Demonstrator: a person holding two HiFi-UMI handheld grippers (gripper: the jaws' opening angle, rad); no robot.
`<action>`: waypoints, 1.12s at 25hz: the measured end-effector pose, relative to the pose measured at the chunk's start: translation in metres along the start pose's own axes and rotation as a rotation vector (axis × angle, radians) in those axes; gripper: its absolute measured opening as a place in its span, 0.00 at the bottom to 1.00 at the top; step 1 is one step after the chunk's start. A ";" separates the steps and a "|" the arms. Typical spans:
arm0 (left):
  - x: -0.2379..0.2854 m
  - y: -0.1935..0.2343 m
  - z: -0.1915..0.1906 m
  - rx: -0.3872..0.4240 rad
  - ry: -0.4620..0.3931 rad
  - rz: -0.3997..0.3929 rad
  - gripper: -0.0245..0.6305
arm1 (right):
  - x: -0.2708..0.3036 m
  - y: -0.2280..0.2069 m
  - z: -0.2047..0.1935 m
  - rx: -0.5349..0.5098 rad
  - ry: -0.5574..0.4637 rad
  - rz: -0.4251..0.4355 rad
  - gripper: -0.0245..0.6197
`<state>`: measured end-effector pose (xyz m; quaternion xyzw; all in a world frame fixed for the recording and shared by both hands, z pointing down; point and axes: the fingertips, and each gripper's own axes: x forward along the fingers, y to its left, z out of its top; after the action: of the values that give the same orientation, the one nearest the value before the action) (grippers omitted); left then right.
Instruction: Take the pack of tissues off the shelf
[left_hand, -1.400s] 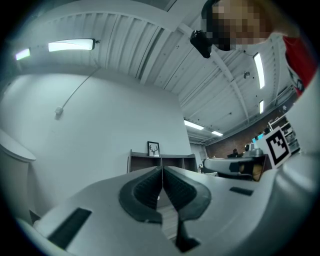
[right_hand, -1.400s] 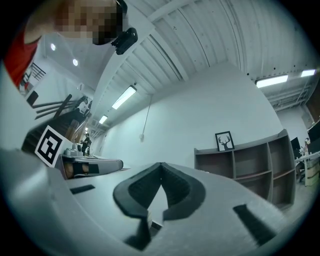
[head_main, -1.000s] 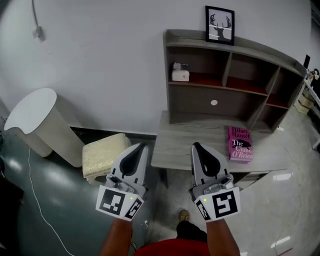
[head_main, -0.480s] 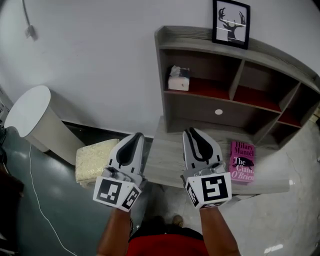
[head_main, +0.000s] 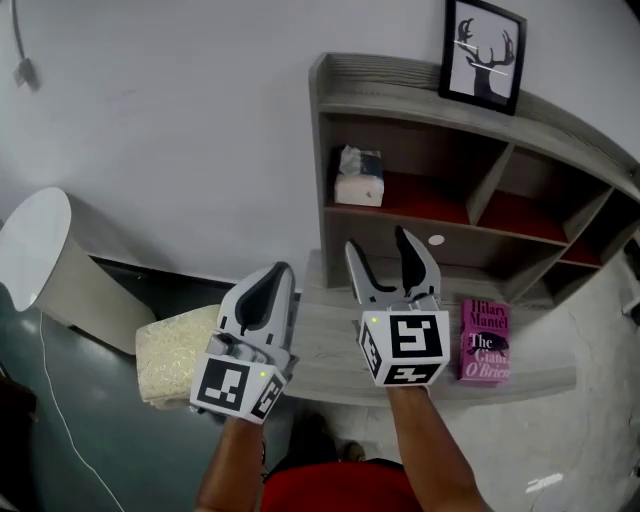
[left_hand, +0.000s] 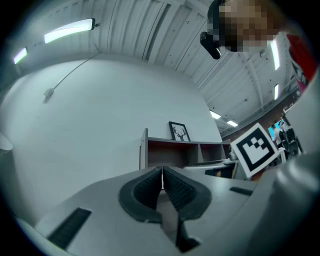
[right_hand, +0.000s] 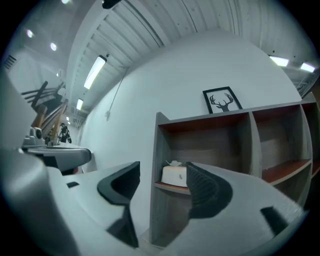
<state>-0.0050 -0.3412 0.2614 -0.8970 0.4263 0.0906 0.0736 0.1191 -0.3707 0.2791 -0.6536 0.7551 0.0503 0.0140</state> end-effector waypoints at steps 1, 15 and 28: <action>0.007 0.006 -0.002 0.002 -0.003 -0.012 0.06 | 0.013 -0.003 -0.003 -0.002 0.014 -0.021 0.48; 0.066 0.075 -0.032 -0.042 0.001 -0.117 0.06 | 0.134 -0.040 -0.056 -0.019 0.242 -0.223 0.69; 0.084 0.071 -0.052 -0.078 0.024 -0.196 0.06 | 0.161 -0.052 -0.085 0.012 0.408 -0.271 0.72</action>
<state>-0.0030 -0.4601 0.2893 -0.9377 0.3334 0.0886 0.0421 0.1513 -0.5451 0.3463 -0.7454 0.6479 -0.0896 -0.1283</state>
